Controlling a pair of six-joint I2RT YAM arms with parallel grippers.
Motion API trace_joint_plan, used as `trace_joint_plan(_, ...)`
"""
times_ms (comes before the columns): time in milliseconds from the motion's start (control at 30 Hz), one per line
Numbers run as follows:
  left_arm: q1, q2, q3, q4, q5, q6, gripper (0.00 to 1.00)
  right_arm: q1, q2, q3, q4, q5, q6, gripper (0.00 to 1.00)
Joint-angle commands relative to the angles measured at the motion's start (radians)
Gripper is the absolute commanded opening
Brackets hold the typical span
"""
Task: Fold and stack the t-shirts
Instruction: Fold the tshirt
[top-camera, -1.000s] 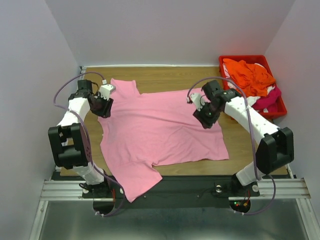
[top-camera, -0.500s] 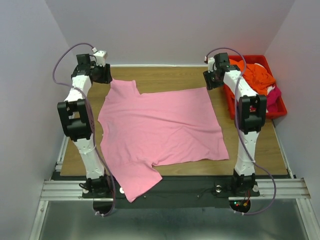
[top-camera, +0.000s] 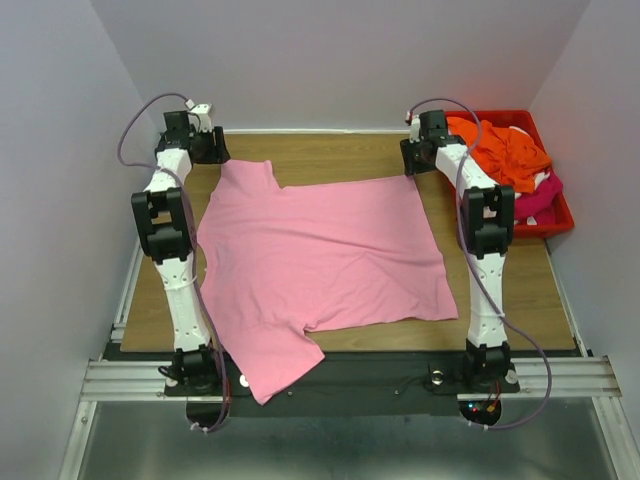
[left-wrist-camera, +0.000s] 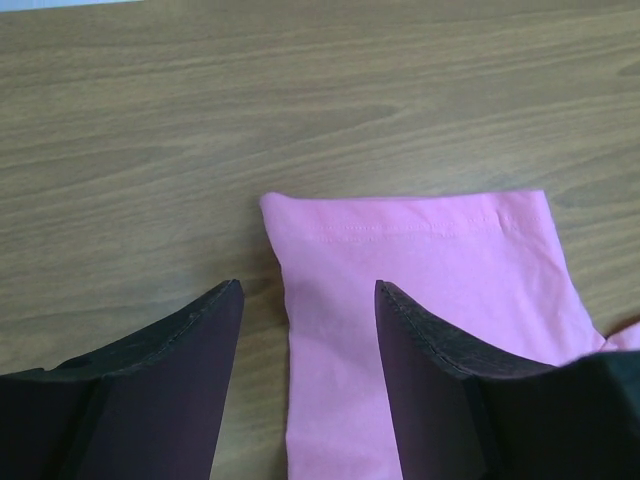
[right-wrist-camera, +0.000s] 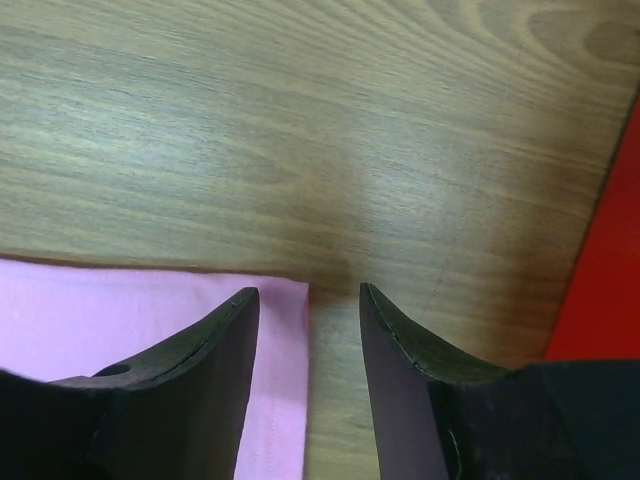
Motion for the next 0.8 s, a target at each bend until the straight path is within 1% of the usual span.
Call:
trace_joint_plan(0,0.007,0.033,0.109,0.027,-0.009,-0.049,0.67,0.003,0.022,0.029,0.062,-0.019,0.017,0.50)
trace_joint_plan(100,0.006,0.074,0.161,0.024,-0.014,-0.072,0.66,0.002,0.027,0.004,0.065,-0.038,0.014,0.49)
trace_joint_plan(233,0.004,0.116,0.212,0.009,-0.023,-0.089,0.64,0.003,0.031,-0.017,0.068,-0.048,0.011,0.47)
trace_joint_plan(400,-0.007,0.145,0.220,0.000,-0.031,-0.088,0.61,0.002,0.041,-0.022,0.070,-0.061,0.013,0.44)
trace_joint_plan(667,-0.016,0.186,0.241,-0.017,-0.020,-0.092,0.55,0.000,0.064,-0.013,0.071,-0.064,0.021,0.43)
trace_joint_plan(767,-0.017,0.196,0.250,-0.017,-0.019,-0.091,0.50,0.002,0.073,-0.003,0.071,-0.070,0.021,0.42)
